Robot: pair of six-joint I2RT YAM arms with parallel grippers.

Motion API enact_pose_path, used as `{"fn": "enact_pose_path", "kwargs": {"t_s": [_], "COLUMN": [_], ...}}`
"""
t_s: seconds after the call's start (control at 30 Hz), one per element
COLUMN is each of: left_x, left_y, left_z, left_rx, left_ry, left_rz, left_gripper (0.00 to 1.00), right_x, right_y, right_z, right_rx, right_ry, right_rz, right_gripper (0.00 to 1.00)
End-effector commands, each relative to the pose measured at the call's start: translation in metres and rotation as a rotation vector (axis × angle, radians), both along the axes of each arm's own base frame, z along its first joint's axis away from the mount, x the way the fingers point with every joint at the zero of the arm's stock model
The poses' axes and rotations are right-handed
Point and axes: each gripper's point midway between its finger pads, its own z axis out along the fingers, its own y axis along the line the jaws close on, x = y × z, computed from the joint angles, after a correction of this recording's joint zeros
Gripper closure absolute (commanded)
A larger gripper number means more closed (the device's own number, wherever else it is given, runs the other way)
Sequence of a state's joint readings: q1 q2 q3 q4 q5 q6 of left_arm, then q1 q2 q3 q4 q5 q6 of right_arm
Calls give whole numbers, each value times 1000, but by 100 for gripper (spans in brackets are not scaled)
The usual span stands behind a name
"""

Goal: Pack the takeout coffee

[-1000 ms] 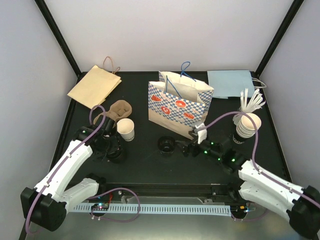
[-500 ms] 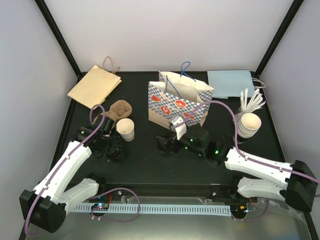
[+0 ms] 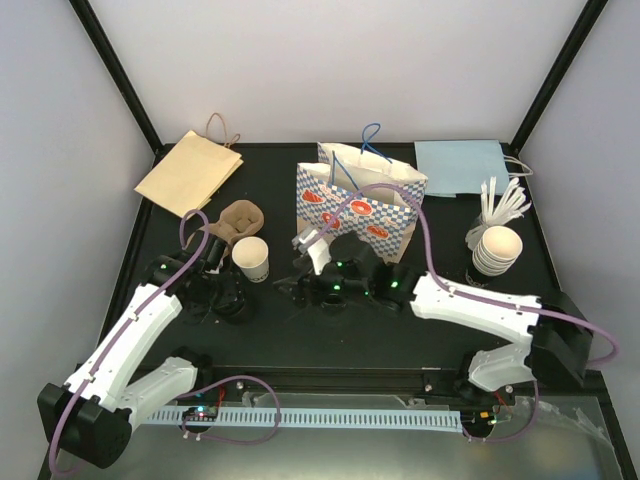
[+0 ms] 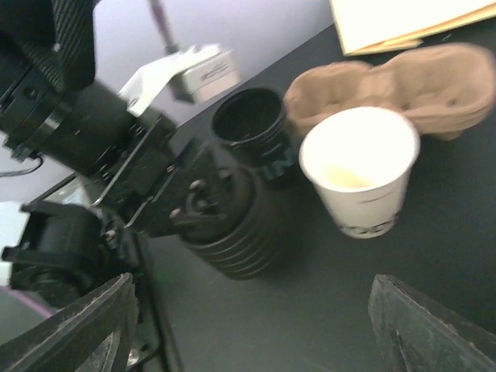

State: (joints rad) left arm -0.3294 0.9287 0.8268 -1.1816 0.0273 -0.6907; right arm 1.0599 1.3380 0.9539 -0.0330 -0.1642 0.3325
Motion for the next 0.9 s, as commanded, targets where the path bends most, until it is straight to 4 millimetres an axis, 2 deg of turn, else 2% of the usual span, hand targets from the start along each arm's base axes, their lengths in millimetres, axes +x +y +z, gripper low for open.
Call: {"fn": "enact_pose_path", "kwargs": {"t_s": [0.0, 0.1, 0.27, 0.5, 0.67, 0.87], "left_x": [0, 1, 0, 1, 1, 0], "left_y": [-2, -2, -2, -4, -7, -7], "left_z": [1, 2, 0, -3, -7, -9], "left_rx": [-8, -12, -12, -22, -43, -42], "left_ry": [-5, -8, -4, 4, 11, 16], "left_rz": [-18, -21, -22, -21, -23, -23], "left_gripper": [35, 35, 35, 35, 35, 35], "right_x": [-27, -28, -31, -33, -29, -20], "right_y": [32, 42, 57, 73, 80, 86], "right_z": [-8, -18, -28, -55, -81, -98], "right_rx": [22, 59, 112, 177, 178, 194], "right_ry": [118, 207, 334, 534, 649, 722], "right_rz": [84, 71, 79, 59, 31, 9], "right_gripper": [18, 27, 47, 96, 99, 99]}}
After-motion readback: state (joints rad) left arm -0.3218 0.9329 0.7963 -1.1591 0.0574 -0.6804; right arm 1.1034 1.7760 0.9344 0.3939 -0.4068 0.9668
